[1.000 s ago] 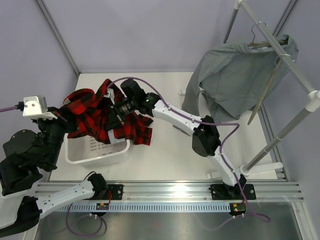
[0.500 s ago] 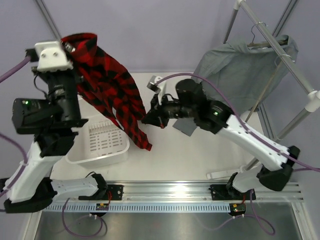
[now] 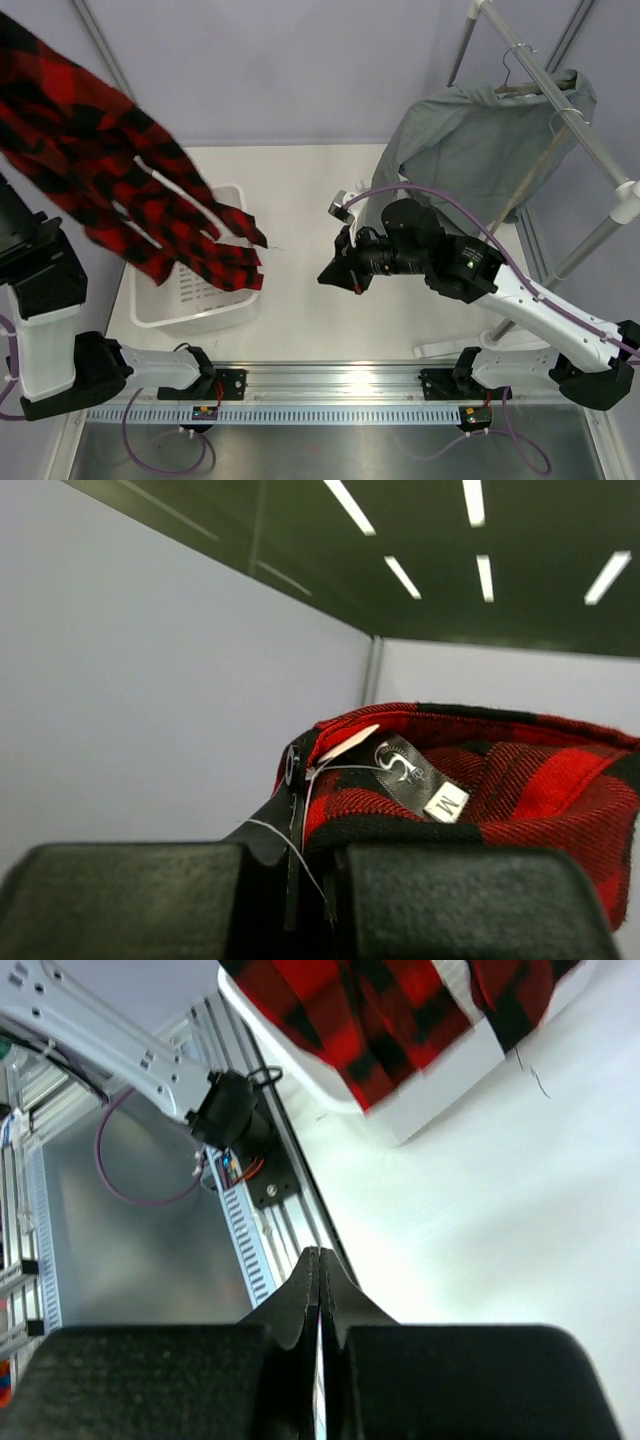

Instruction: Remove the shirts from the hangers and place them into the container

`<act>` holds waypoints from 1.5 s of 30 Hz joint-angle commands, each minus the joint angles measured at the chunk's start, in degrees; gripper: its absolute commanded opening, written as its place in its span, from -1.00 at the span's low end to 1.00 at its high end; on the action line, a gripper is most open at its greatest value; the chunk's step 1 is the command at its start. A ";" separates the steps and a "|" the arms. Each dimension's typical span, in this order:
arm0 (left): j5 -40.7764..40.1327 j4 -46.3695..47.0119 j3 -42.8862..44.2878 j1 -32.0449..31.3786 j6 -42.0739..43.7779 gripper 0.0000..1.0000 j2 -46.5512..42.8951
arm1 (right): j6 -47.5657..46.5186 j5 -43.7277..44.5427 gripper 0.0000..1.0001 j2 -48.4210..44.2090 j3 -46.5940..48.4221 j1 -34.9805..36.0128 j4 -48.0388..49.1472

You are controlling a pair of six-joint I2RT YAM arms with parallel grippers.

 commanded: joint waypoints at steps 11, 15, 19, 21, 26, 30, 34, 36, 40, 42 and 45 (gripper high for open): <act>13.21 -4.24 -3.27 9.19 -8.49 -1.00 2.75 | 0.62 2.56 -1.00 -3.61 -0.52 4.01 -0.11; 13.31 -11.10 -1.43 12.19 -14.40 -1.00 5.83 | 0.45 2.46 -1.00 -4.58 -1.84 4.01 2.17; 15.49 -14.52 -1.87 15.34 -20.20 -1.00 8.28 | 0.09 3.95 -1.00 -4.76 -3.07 4.01 1.83; 16.29 -17.60 0.32 16.14 -25.12 -1.00 9.52 | -0.17 4.22 -1.00 -5.02 -3.51 4.01 1.57; 14.91 -19.72 0.69 17.72 -28.29 -1.00 12.69 | -0.26 5.28 -1.00 -6.51 -3.42 4.01 -0.10; 12.07 -15.51 -13.26 22.29 -36.27 -1.00 6.31 | -0.08 5.72 -1.00 -8.53 -4.48 4.01 -0.02; 12.79 -16.20 -23.13 30.02 -46.13 -1.00 1.09 | -0.17 5.72 -1.00 -8.10 -4.39 4.01 -0.98; 11.21 -17.87 -24.62 31.35 -47.19 -1.00 -0.75 | -0.08 5.28 -1.00 -7.92 -4.48 4.01 -0.90; 10.50 -19.10 -27.97 34.60 -49.30 -1.00 -6.11 | -0.17 4.31 -1.00 -7.48 -5.09 4.01 0.42; 10.15 -21.21 -27.80 34.78 -48.78 -1.00 -8.91 | 0.18 3.09 -1.00 -7.13 -5.09 4.01 1.12; 7.87 -23.76 -27.62 34.78 -47.90 -1.00 -12.52 | 0.79 1.33 -1.00 -7.57 -5.53 4.10 2.35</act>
